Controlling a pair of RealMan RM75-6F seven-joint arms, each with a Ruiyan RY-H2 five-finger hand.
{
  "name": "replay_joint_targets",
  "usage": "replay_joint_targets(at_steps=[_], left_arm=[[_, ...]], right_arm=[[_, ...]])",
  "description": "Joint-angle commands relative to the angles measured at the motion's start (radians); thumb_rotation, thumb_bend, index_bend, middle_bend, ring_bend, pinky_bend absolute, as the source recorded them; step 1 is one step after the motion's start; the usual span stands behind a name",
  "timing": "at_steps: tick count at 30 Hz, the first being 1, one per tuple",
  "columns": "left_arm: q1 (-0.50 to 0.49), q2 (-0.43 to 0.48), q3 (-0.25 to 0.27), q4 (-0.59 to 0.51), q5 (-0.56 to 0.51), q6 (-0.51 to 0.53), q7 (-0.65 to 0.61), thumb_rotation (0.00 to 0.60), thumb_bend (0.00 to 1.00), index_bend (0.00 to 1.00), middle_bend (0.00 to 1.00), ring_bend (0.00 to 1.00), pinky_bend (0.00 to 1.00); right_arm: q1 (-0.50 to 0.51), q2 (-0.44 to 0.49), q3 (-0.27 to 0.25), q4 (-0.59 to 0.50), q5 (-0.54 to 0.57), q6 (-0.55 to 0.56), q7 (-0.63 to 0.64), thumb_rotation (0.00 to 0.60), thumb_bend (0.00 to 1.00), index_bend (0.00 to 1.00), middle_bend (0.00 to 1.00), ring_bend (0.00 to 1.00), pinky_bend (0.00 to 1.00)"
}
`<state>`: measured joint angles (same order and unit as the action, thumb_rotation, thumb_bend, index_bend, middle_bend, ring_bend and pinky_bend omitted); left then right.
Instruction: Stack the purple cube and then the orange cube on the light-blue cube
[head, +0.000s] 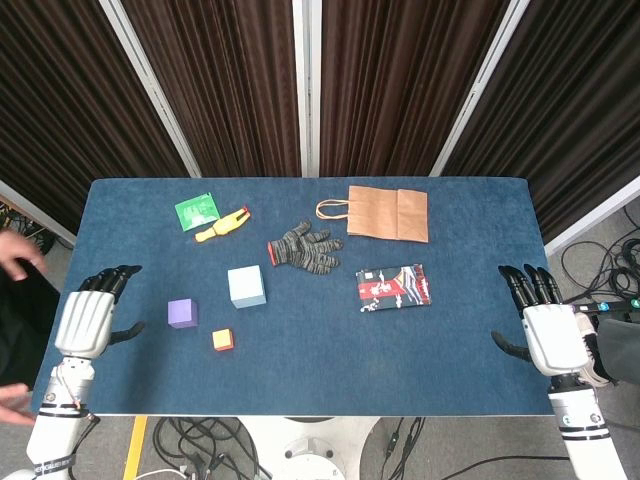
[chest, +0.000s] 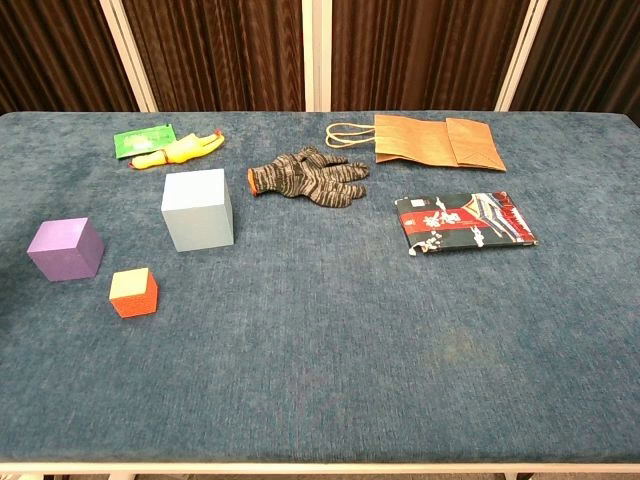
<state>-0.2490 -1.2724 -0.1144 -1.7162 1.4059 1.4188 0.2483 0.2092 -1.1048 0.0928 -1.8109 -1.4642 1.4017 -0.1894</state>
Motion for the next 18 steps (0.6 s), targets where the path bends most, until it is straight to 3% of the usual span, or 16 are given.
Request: replay_joint_targets(at_steps=[1, 11, 18], left_arm=[[0.000, 0.001, 0.000, -0.001, 0.000, 0.000, 0.000, 0.600, 0.15, 0.27, 0.34, 0.26, 0.33], [-0.003, 0.028, 0.002, -0.039, -0.029, -0.025, 0.026, 0.600, 0.15, 0.26, 0.34, 0.26, 0.33], [-0.021, 0.024, 0.046, -0.089, -0.099, -0.122, 0.127, 0.600, 0.15, 0.26, 0.34, 0.26, 0.33]], right_arm=[[0.000, 0.000, 0.000, -0.001, 0.000, 0.000, -0.001, 0.600, 0.11, 0.00, 0.10, 0.00, 0.00], [-0.002, 0.004, 0.007, 0.000, 0.005, 0.002, 0.007, 0.600, 0.11, 0.00, 0.10, 0.00, 0.00], [-0.010, 0.012, -0.001, -0.006, -0.019, 0.013, 0.021, 0.600, 0.11, 0.00, 0.10, 0.00, 0.00]])
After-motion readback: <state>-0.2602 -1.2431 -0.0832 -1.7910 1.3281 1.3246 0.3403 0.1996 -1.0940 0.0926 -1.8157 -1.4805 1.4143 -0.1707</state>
